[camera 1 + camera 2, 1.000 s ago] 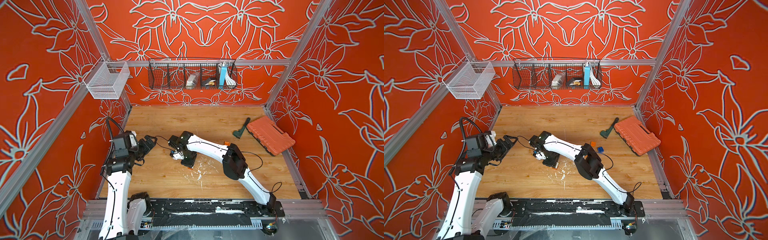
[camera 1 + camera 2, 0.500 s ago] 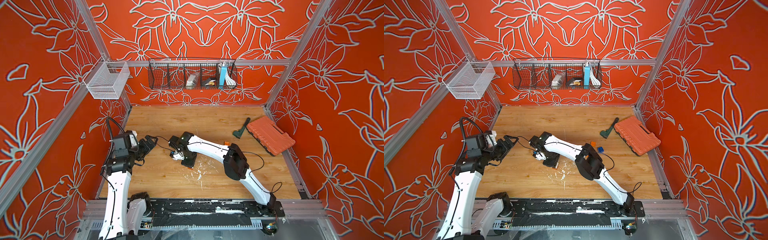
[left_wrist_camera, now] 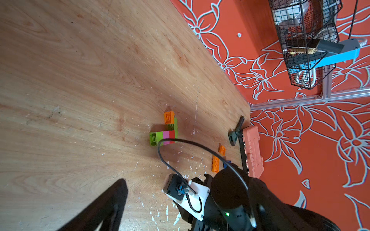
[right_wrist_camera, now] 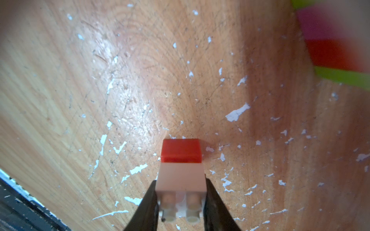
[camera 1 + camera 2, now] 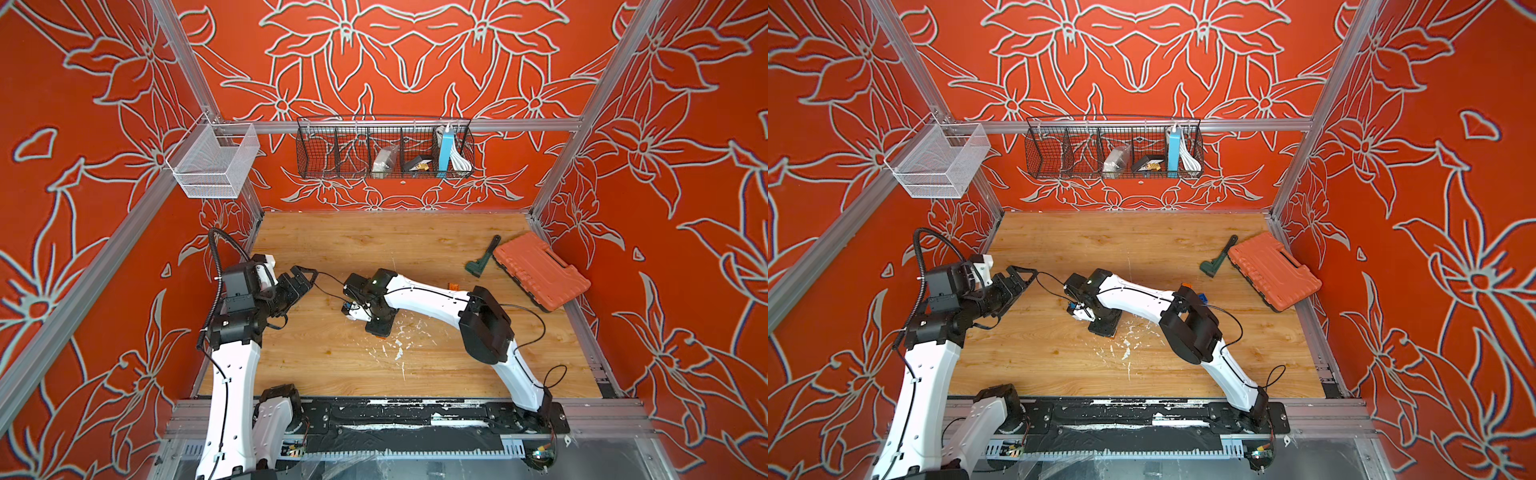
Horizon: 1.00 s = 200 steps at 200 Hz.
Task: Assemble the letter r with lego
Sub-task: Assemble the lego brick with the lego brick.
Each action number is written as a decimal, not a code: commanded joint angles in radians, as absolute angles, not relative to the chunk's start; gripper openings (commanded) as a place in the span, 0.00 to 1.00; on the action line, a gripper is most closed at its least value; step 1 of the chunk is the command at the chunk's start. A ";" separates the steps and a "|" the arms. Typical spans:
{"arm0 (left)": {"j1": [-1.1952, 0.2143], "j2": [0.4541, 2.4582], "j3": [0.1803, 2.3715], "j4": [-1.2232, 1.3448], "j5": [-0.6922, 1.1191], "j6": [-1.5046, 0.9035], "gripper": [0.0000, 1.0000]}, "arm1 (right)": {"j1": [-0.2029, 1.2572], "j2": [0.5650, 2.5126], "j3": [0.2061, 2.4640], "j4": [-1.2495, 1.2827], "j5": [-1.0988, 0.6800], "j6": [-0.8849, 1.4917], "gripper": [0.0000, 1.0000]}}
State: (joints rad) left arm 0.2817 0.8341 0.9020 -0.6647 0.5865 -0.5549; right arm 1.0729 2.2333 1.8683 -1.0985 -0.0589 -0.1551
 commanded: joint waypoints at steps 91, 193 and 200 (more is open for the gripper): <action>0.273 0.819 0.925 -0.673 0.632 -0.531 0.95 | 1.086 2.279 1.596 -0.882 -0.202 -0.123 0.00; 0.263 0.816 0.913 -0.683 0.622 -0.529 0.95 | 1.078 2.246 1.525 -0.864 -0.142 0.025 0.00; 0.260 0.815 0.912 -0.683 0.618 -0.527 0.95 | 1.077 2.225 1.519 -0.858 -0.131 0.050 0.00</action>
